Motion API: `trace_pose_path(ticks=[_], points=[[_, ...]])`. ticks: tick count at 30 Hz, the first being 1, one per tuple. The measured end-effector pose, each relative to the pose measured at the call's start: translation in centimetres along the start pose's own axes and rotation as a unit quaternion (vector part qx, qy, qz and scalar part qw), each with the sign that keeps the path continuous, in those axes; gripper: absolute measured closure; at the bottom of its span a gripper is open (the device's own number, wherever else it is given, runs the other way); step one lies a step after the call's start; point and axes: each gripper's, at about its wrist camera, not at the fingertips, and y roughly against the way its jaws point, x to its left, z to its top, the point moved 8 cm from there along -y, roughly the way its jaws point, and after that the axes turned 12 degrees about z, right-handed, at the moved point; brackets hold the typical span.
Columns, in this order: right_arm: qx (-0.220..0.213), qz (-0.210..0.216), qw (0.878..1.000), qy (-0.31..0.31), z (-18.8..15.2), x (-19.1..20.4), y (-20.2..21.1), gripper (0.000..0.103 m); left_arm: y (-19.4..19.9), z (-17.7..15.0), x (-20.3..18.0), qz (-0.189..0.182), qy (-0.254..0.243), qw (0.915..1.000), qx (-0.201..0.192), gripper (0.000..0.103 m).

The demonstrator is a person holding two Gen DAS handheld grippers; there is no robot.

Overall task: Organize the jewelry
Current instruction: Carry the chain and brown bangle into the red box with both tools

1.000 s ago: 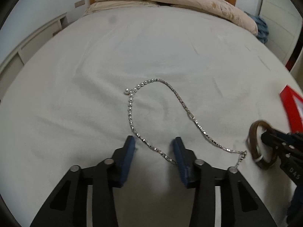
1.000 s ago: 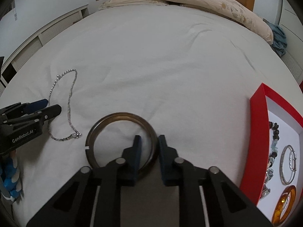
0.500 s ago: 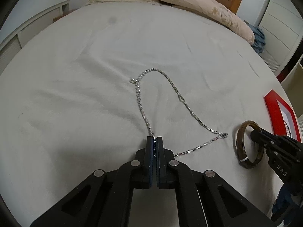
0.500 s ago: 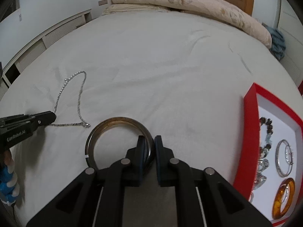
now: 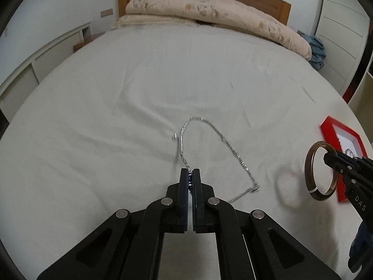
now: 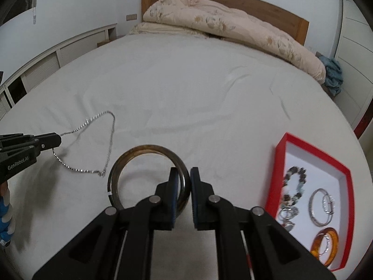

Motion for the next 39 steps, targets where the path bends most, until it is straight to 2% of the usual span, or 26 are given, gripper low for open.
trace_pose_path(ticks=[12,23,31,39], points=[[-0.034,0.002,0.999,-0.011,0.9,1.7,7.6,0.094,8.0,1.1,0.9,0.003,-0.015,0.9987,-0.049,0.101],[-0.064,0.0,0.998,-0.02,-0.1,2.9,16.2,0.094,16.6,0.6,-0.7,-0.01,-0.035,0.9955,-0.088,0.101],[-0.088,-0.012,0.996,-0.027,-1.7,2.2,22.4,0.094,22.9,0.1,-3.5,-0.027,-0.051,0.991,-0.121,0.101],[-0.103,-0.029,0.993,-0.041,-3.6,-0.5,26.5,0.094,26.7,0.3,-9.1,-0.049,-0.083,0.9846,-0.146,0.101]])
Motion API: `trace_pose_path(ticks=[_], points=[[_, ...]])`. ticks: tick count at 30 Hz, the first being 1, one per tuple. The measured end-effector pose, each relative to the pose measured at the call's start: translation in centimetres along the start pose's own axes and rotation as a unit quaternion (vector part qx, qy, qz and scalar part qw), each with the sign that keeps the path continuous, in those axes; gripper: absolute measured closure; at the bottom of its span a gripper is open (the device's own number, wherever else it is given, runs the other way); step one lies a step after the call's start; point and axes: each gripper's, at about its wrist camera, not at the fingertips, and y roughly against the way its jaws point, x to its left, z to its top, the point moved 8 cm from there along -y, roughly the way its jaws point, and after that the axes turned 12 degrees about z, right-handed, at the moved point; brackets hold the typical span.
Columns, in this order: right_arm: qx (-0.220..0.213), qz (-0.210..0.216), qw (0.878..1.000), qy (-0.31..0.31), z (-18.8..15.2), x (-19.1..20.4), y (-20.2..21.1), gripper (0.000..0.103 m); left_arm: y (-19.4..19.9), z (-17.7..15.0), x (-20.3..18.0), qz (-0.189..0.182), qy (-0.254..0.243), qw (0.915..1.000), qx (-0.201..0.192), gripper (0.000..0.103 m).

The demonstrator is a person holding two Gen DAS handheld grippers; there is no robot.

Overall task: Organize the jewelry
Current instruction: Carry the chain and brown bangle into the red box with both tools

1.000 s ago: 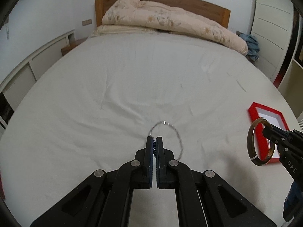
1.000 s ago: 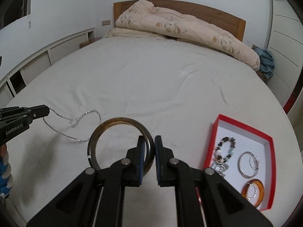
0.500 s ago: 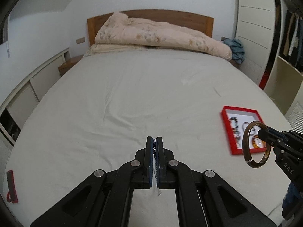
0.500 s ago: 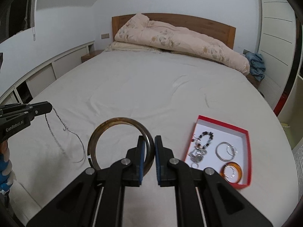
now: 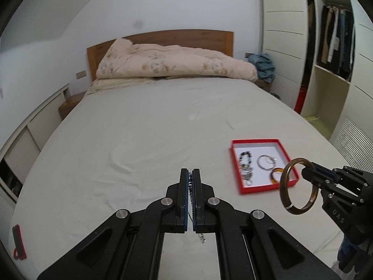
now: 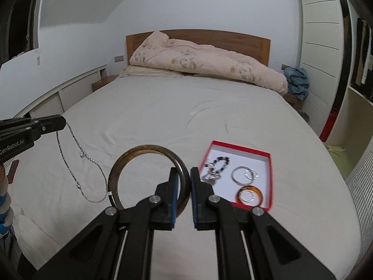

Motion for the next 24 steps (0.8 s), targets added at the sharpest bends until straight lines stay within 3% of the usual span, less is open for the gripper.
trace_pose_path(ticks=[10,24], points=[[-0.007,-0.031,0.999,-0.012,0.3,-6.4,1.6,0.094,-0.9,3.2,-7.6,-0.031,-0.038,0.9987,-0.016,0.101],[-0.012,-0.064,0.997,-0.032,1.7,-14.9,-1.0,0.094,-5.5,8.7,-16.3,-0.057,-0.082,0.9941,-0.044,0.101]])
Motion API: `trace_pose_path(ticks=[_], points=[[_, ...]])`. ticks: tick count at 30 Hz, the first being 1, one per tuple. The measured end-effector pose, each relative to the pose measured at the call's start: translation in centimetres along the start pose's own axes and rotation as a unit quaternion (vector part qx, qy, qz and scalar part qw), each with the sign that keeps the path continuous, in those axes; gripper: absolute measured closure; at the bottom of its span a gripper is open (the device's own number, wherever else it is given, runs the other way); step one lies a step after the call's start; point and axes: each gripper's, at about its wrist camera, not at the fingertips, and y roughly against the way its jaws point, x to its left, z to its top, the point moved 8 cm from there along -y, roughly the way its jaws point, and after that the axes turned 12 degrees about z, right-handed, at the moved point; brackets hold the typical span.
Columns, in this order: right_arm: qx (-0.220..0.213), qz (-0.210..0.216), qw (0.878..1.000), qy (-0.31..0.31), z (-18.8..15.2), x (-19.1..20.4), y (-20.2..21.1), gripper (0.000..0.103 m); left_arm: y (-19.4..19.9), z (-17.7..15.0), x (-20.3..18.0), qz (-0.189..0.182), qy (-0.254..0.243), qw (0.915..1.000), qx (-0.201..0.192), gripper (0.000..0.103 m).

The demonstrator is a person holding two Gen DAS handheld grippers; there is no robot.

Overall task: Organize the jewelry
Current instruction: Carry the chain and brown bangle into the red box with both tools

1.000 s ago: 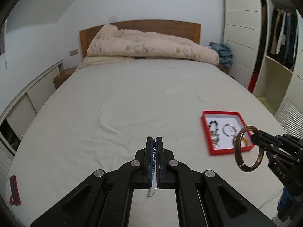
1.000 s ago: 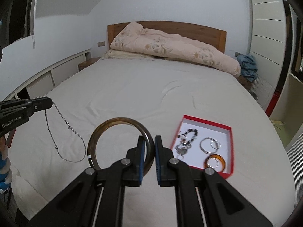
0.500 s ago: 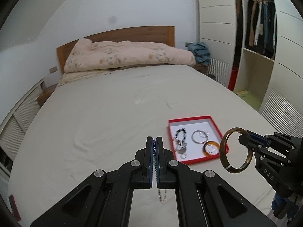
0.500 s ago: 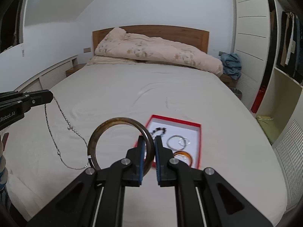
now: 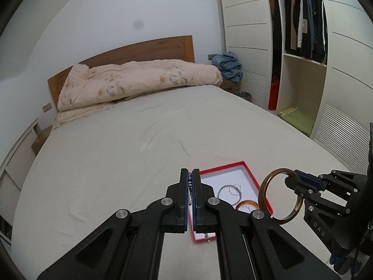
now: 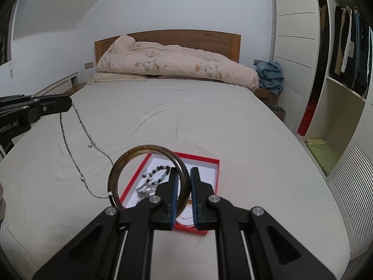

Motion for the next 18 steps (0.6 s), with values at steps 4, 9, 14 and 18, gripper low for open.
trace_pose_path(ticks=[4,9,14,18], points=[[-0.005,-0.007,1.0,-0.002,0.8,-1.5,-1.0,0.094,-1.6,1.0,-1.3,-0.004,-0.005,1.0,-0.002,0.101],[-0.01,-0.011,1.0,-0.01,1.4,-3.2,-2.6,0.094,-3.8,1.8,-2.7,-0.008,-0.012,0.9999,-0.003,0.101],[-0.013,-0.014,1.0,-0.023,1.5,-4.5,-4.1,0.094,-5.7,2.2,-3.9,-0.011,-0.018,0.9998,-0.003,0.101],[-0.013,-0.017,0.999,-0.032,1.4,-5.6,-5.6,0.094,-7.1,2.2,-4.6,-0.008,-0.027,0.9996,-0.006,0.101]])
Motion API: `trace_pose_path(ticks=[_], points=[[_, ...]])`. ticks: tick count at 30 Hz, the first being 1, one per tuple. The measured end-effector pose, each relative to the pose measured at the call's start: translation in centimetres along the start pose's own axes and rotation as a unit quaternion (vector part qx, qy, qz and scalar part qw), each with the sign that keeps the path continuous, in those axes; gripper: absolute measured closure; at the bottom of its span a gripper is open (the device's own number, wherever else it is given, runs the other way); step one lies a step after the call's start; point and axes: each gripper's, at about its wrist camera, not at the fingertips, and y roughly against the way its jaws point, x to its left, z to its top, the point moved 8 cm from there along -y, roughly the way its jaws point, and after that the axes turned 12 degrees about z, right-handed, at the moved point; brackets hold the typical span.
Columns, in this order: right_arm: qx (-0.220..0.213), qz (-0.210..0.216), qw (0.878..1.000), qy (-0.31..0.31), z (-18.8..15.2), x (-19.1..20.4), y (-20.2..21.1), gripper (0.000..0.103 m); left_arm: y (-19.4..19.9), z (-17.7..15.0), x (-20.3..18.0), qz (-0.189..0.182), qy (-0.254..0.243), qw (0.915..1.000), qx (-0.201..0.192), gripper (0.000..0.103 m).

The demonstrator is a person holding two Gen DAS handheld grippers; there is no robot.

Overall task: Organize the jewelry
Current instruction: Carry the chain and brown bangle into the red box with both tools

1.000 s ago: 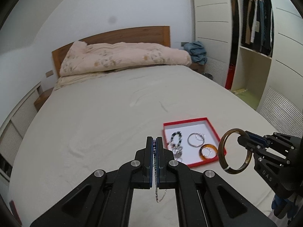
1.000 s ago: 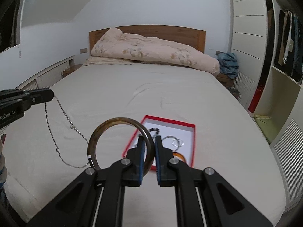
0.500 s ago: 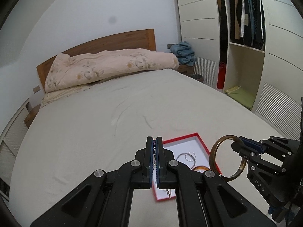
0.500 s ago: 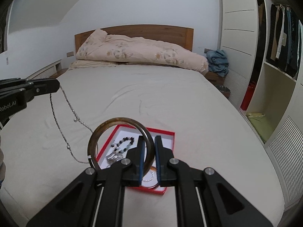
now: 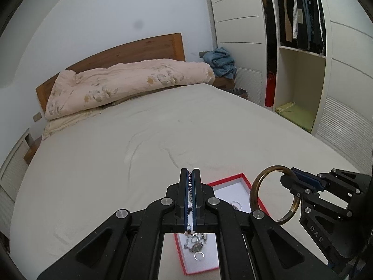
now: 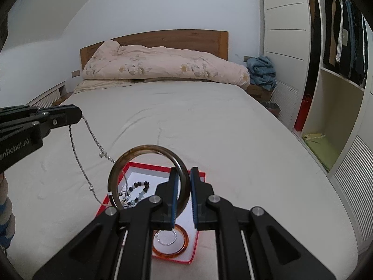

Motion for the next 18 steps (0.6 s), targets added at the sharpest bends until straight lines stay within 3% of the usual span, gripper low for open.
trace_pose_path(ticks=[18], points=[[0.022,-0.007,0.999,-0.022,-2.2,-1.9,-6.1,0.094,-5.6,-3.5,-1.0,-0.022,0.008,0.999,0.038,0.101]])
